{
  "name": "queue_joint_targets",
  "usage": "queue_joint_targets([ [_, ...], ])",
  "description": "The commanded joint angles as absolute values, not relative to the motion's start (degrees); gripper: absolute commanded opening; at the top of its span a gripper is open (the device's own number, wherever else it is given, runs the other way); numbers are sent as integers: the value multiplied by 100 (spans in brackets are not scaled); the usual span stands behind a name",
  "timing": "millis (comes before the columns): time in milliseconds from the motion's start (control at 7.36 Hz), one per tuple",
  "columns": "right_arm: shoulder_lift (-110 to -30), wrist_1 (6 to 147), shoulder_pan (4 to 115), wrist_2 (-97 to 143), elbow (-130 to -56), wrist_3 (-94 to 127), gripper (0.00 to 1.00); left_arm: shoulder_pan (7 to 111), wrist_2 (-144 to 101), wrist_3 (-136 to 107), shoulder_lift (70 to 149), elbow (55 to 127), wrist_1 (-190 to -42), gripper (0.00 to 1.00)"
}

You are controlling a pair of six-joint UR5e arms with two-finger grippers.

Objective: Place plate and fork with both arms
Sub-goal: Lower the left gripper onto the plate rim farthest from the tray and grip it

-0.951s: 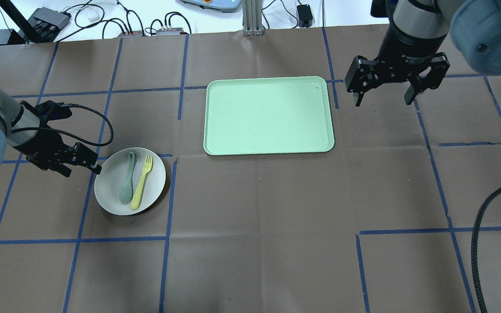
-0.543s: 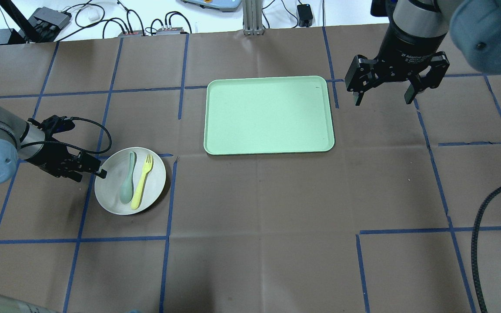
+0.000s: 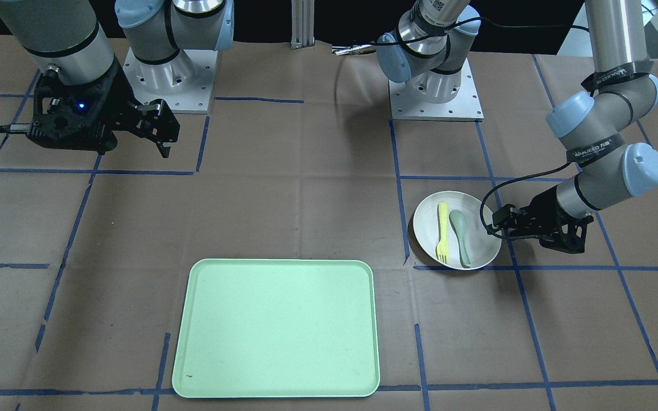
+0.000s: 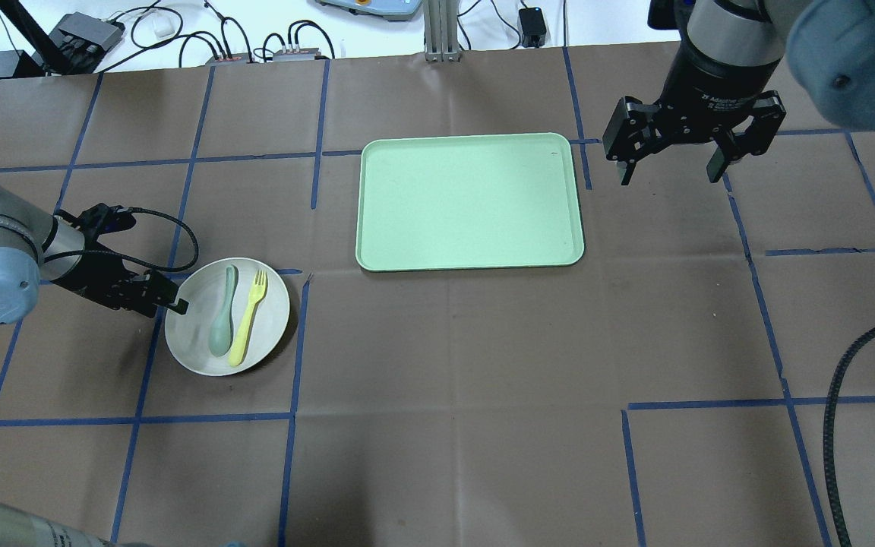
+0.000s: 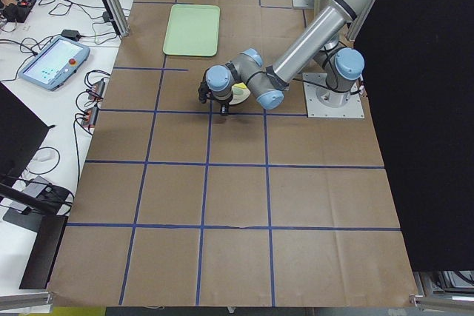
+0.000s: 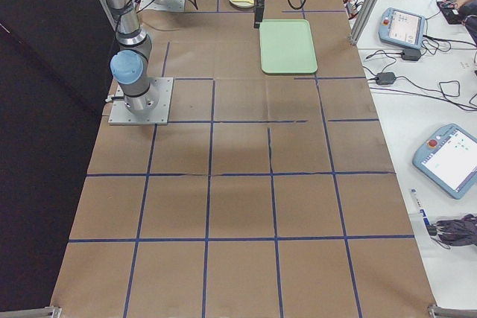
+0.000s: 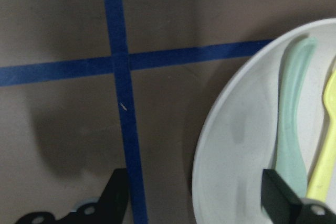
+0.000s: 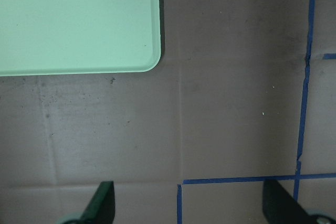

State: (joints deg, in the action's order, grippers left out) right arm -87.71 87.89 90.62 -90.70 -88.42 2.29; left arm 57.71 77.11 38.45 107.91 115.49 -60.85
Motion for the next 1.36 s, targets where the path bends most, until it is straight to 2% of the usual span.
queue_joint_targets([
  [0,-8771,8789,9070,-9070,-8842,237,100,5774,7743,3806,10802,11549,-6082,38],
  [815,-8771,8789,9070,-9070,-8842,237,100,5836,7682,3718,10662,11549,-6170,2],
  [1222,-8771,8789,9062,-9070,-8842,229,100,5923,7409,3587,10294,11514,-6187,0],
])
